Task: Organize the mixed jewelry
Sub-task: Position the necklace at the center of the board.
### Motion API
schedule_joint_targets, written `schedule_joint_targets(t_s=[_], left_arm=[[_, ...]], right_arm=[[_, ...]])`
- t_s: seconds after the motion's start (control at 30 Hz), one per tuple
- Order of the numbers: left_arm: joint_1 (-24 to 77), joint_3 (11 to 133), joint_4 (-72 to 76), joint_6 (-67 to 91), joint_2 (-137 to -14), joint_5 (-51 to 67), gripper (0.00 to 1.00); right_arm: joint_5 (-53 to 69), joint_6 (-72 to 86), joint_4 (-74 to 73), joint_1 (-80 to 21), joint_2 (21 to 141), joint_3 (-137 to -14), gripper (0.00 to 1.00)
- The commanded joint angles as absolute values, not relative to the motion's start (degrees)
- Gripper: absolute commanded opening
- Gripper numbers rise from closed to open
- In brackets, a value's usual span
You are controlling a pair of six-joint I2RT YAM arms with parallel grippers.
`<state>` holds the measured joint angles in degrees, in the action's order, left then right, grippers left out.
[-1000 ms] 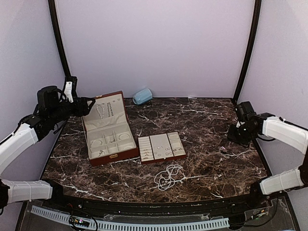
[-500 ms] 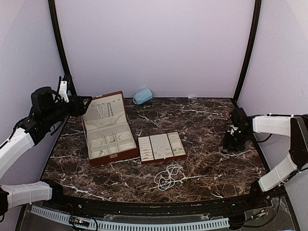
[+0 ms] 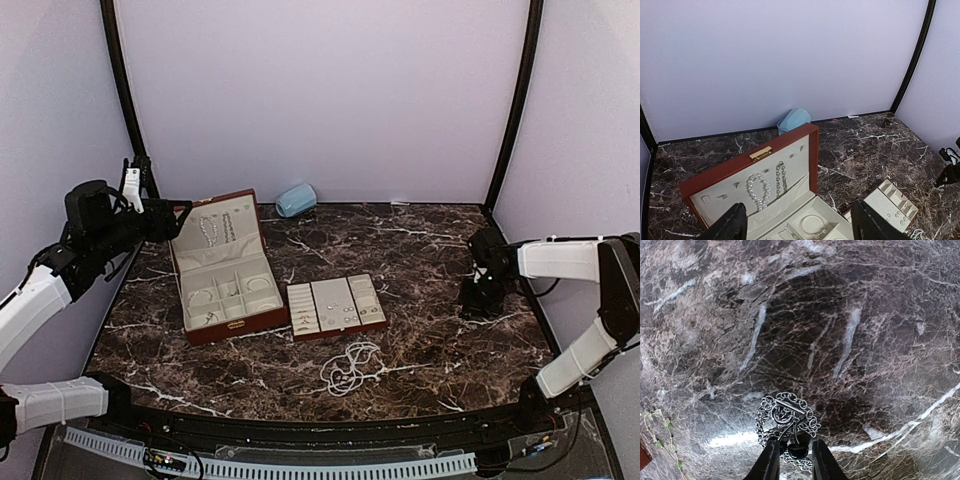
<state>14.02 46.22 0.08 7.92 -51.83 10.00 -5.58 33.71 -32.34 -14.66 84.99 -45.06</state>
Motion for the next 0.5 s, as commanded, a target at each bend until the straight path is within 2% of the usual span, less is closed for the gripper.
schedule_joint_targets(t_s=[0.0, 0.17, 0.47], left_arm=[[13.72, 45.88, 0.97, 8.37, -51.83, 10.96, 0.74], [13.76, 45.79, 0.97, 8.42, -51.77, 10.98, 0.74], [13.75, 45.61, 1.06, 8.65, -51.64, 11.18, 0.74]], right_arm=[[-5.2, 34.99, -29.58, -15.95, 84.11, -43.57, 0.26], [-4.13, 35.2, -27.43, -17.19, 84.64, -43.24, 0.3], [-9.48, 36.7, -29.26, -18.0, 86.0, -43.0, 0.33]])
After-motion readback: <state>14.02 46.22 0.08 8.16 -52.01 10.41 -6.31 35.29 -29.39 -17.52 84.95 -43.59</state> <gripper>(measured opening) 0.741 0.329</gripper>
